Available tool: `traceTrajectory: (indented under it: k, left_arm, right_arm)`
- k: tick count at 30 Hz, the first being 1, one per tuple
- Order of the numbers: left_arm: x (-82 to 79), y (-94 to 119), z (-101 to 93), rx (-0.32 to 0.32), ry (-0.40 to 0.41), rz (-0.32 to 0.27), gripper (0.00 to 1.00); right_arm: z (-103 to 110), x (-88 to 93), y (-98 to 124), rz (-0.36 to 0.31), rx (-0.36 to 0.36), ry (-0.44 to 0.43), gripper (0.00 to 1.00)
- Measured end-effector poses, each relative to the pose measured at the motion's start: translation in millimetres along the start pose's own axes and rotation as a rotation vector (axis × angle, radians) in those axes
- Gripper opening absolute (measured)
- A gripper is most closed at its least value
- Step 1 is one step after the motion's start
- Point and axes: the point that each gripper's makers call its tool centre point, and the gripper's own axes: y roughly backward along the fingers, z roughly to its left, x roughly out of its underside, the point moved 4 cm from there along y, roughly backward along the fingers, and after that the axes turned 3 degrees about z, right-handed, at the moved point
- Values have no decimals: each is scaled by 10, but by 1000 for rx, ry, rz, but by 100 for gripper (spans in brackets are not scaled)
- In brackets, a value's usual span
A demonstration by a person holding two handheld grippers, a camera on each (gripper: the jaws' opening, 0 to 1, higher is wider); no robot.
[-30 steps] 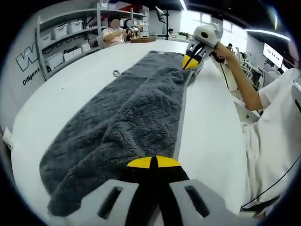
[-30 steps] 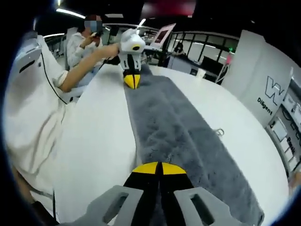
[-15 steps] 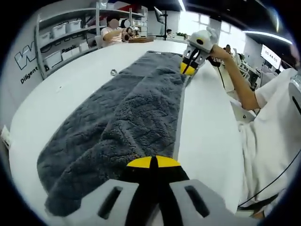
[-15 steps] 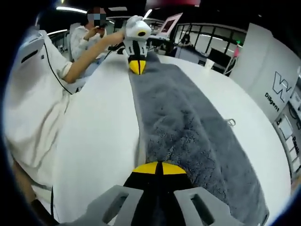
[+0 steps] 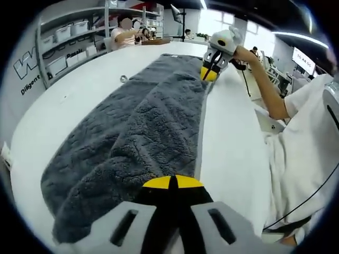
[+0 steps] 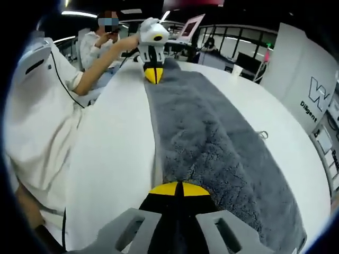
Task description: Open the folded towel by lifting each exposed corner and separating the folded layers until the towel lies flat within the target outline without major curled edges
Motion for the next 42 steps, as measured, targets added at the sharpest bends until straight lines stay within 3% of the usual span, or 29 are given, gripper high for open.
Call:
traceTrajectory:
  k: [21, 42]
  left_arm:
    - [31, 29, -112, 20, -12, 39, 1]
    - [74, 56, -210, 71, -18, 40, 1]
  right_arm:
    - [134, 14, 51, 16, -48, -34, 0]
    - [246, 49, 106, 20, -89, -59, 0]
